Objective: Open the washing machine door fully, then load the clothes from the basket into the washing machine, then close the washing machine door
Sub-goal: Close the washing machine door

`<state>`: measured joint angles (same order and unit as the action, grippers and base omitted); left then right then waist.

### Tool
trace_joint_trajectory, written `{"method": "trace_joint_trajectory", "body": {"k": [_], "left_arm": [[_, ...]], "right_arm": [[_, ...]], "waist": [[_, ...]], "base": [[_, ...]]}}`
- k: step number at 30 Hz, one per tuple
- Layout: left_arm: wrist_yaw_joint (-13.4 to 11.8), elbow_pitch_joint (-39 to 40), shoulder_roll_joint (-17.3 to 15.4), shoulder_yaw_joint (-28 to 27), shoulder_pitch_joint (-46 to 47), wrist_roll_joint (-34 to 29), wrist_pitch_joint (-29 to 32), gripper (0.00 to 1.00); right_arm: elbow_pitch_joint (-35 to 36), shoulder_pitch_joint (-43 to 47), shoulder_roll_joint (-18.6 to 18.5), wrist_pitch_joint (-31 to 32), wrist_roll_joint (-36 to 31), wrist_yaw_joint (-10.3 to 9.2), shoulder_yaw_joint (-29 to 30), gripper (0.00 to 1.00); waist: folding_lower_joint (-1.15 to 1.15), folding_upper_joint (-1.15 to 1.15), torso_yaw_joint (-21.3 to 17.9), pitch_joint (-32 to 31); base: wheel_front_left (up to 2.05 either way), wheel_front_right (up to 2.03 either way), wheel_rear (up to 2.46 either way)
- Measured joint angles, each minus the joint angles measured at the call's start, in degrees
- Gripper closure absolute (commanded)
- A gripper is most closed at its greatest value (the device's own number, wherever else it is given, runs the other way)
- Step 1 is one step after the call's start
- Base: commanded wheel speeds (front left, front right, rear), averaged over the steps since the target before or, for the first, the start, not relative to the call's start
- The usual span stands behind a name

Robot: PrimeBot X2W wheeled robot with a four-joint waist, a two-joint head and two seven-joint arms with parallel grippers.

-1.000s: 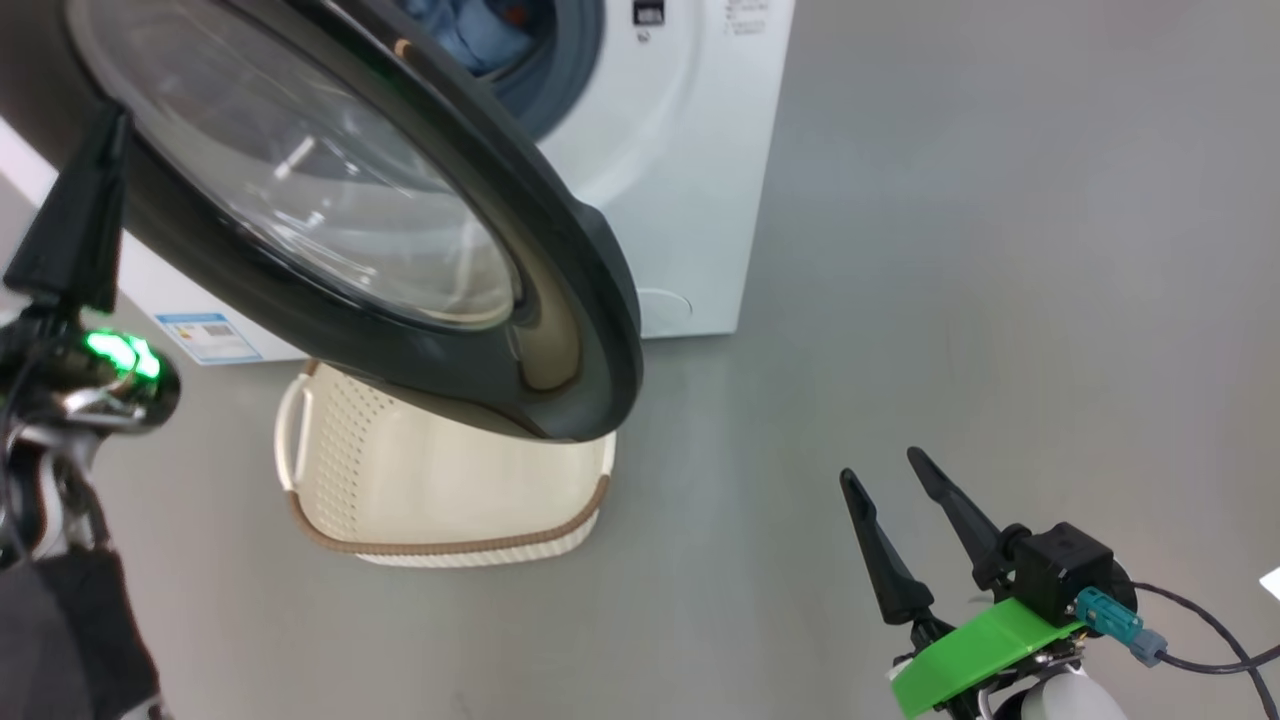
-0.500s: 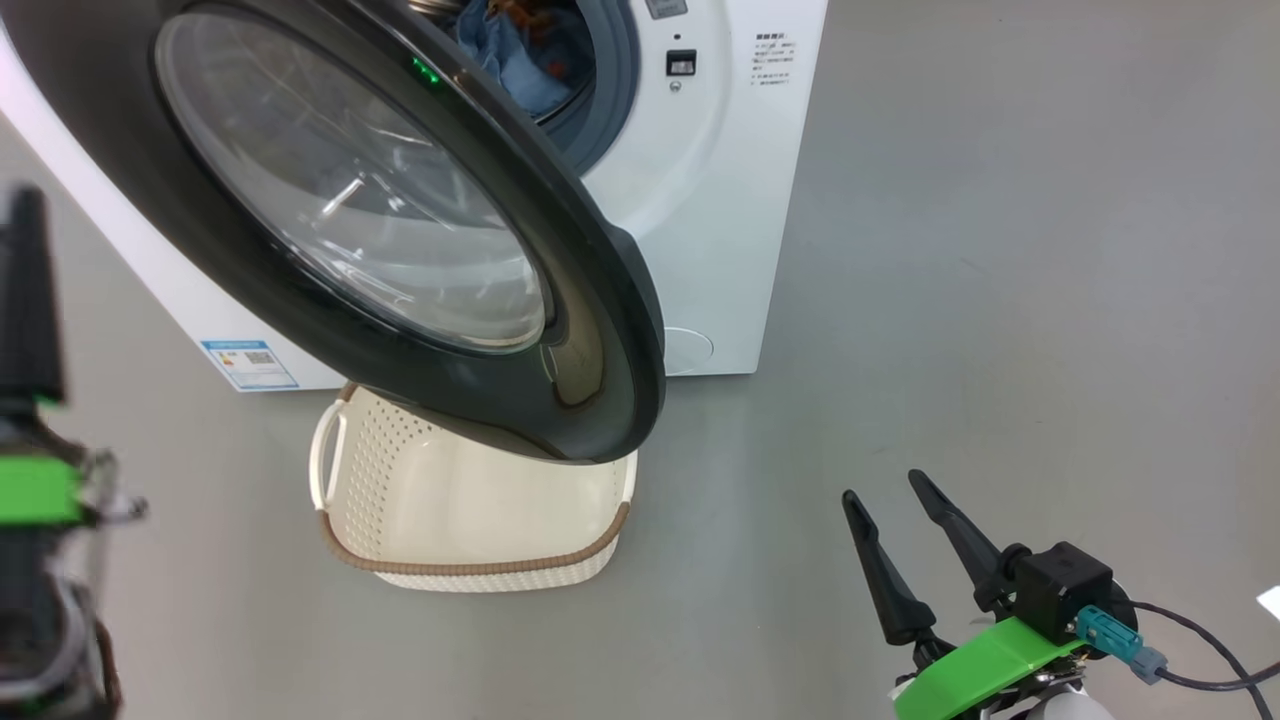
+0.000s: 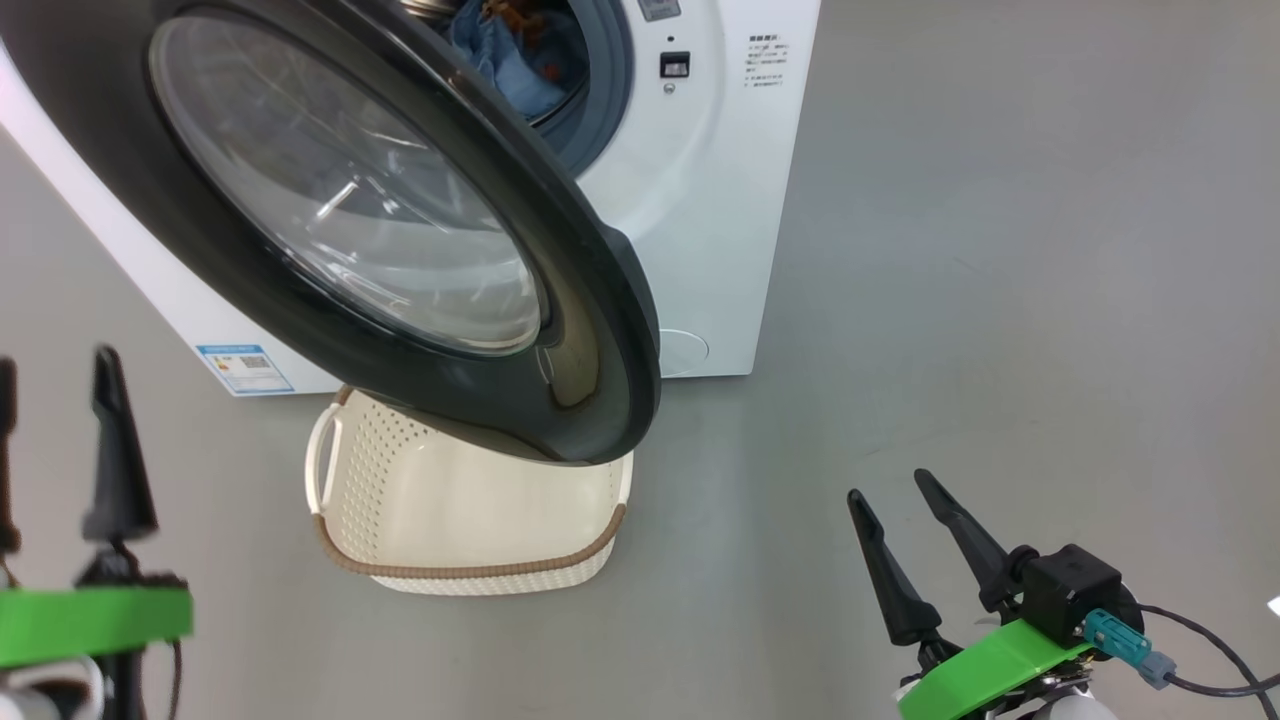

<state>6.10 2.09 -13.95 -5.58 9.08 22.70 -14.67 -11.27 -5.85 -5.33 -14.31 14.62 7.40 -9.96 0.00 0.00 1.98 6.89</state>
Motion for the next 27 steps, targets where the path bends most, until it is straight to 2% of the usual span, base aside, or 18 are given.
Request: {"method": "trace_joint_trajectory", "body": {"k": [5,9,17,27], "left_arm": [[-0.3,2.6,3.1,-1.2,-4.3,-8.3,0.0,0.0],[-0.3,2.7,5.6,-2.0,-7.1,-11.7,0.0,0.0],[-0.4,0.4,8.6,-2.9,-11.1,-15.4,0.0,0.0],[-1.7,-3.5,10.3,-3.0,-14.2,-16.0,0.0,0.0]], "right_arm": [[1.1,0.1,0.2,0.0,-0.4,0.0,0.6,0.0],[1.9,0.6,0.4,0.0,-0.4,0.0,1.5,0.0],[2.7,1.4,0.6,0.0,-0.9,0.0,2.3,0.0],[3.3,2.6,0.9,0.0,-0.9,0.0,2.9,0.0]], "waist": [[0.0,0.0,-0.4,0.1],[0.0,0.0,-0.9,0.0],[0.0,0.0,-1.9,-0.3],[0.0,0.0,-2.7,-0.7]], "base": [[0.0,0.0,0.0],[0.0,0.0,0.0],[0.0,0.0,0.0],[0.0,0.0,0.0]]}}
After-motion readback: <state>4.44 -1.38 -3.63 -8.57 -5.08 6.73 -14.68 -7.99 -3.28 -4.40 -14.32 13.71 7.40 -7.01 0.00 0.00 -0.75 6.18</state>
